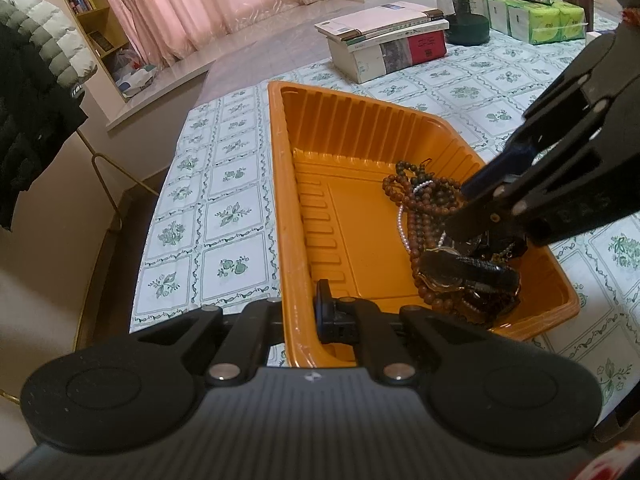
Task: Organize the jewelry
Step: 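Withdraw the open right gripper from the tray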
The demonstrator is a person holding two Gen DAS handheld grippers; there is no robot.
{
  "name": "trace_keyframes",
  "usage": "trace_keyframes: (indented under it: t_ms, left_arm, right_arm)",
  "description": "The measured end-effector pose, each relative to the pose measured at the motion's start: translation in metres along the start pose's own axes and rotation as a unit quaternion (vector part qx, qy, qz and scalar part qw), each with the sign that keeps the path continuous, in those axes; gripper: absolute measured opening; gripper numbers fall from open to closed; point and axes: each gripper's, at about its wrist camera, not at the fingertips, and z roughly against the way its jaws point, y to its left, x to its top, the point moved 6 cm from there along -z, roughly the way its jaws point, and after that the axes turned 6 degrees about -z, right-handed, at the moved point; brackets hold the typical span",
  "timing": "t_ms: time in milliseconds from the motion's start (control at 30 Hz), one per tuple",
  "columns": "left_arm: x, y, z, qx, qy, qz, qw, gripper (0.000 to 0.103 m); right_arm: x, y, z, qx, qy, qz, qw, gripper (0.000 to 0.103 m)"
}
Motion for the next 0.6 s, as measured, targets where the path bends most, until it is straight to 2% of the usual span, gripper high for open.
trace_keyframes:
  t_ms: [67,267,600]
  left_arm:
    - [-0.001,0.000,0.000,-0.001,0.000,0.003,1.0000,0.005]
    - [-0.003,0.004,-0.002,-0.006,-0.001,0.012,0.9999,0.005]
    - [-0.022,0.018,-0.011,-0.035,-0.002,0.068,0.9971,0.005]
  right_arm:
    - [-0.002,-0.007,0.007,-0.003,-0.011,-0.010,1.000,0.055]
    - [-0.018,-0.035,0.030,-0.021,-0.036,-0.066,0.997,0.056]
    - [-0.078,-0.076,0.060,-0.071,-0.042,-0.164,0.983,0.058]
